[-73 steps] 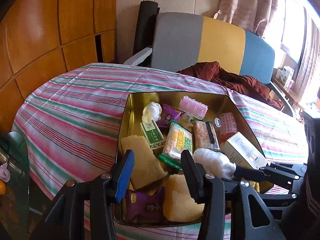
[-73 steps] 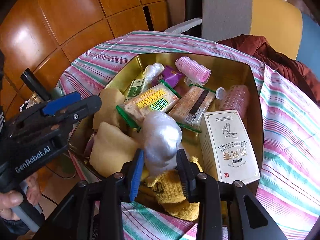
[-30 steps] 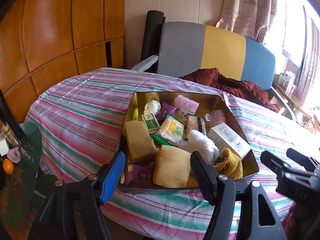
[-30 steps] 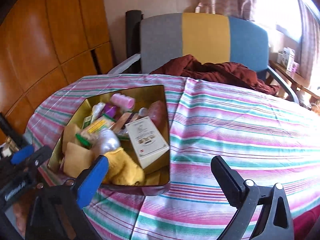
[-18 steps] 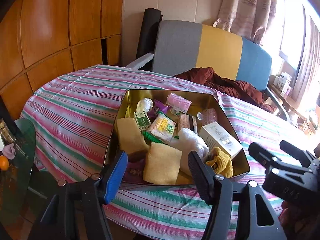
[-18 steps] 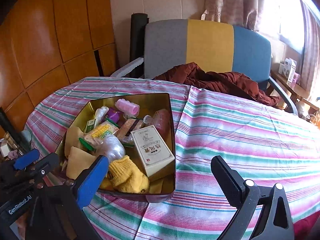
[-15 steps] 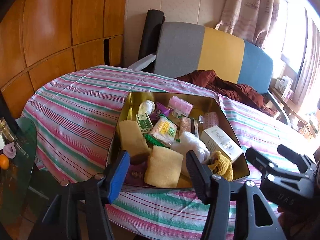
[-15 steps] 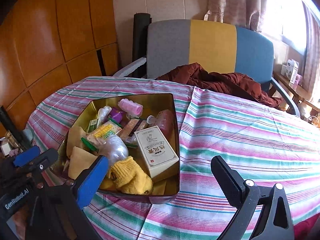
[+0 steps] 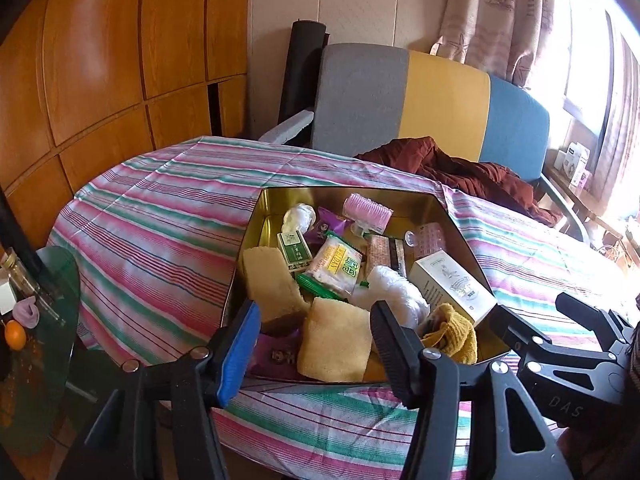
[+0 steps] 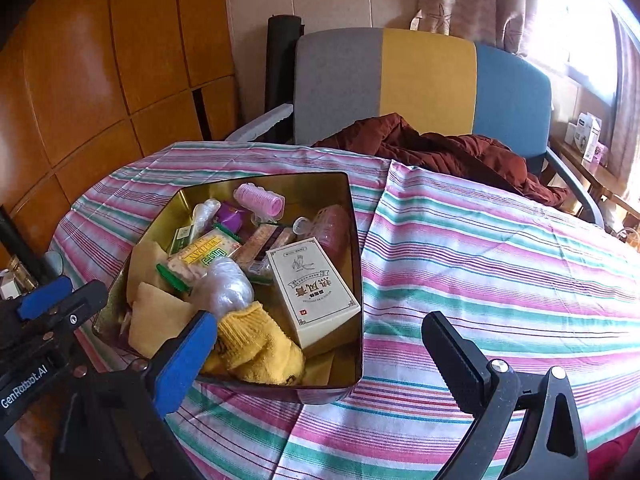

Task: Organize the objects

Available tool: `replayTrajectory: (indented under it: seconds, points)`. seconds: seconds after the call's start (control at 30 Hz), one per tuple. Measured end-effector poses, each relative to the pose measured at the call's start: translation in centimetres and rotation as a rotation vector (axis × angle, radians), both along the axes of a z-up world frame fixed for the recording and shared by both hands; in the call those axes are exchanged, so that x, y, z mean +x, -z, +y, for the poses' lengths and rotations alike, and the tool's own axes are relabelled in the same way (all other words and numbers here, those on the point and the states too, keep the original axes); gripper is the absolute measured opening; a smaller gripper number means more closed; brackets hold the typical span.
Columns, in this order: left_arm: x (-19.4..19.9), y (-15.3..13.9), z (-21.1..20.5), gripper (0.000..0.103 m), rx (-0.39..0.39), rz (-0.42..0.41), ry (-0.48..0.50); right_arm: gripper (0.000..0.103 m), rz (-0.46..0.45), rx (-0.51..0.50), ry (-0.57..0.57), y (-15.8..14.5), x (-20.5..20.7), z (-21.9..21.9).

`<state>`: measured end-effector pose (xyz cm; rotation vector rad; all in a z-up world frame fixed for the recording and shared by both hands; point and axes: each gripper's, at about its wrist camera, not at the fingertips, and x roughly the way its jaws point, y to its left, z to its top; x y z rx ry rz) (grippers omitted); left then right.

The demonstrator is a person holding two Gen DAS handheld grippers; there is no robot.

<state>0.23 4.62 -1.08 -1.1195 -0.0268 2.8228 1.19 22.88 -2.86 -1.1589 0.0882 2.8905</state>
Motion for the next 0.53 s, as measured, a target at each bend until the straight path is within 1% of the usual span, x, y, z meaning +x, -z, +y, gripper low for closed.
replayTrajectory:
  seconds: [0.13, 0.37, 0.53]
  points:
    - [-0.21, 0.29, -0.01, 0.058, -0.001, -0.006, 0.003, 0.103, -0.011, 0.007, -0.003, 0.29, -0.27, -0.1]
    - [-0.35, 0.51, -0.04, 0.051, -0.016, 0.01, -0.001, 0.103, -0.018, 0.011, -0.004, 0.61, -0.47, -0.25]
    - [-0.54, 0.73, -0.23, 0.051, -0.019, 0.002, -0.006, 0.103, -0.015, 0.01, -0.003, 0.62, -0.53, -0.24]
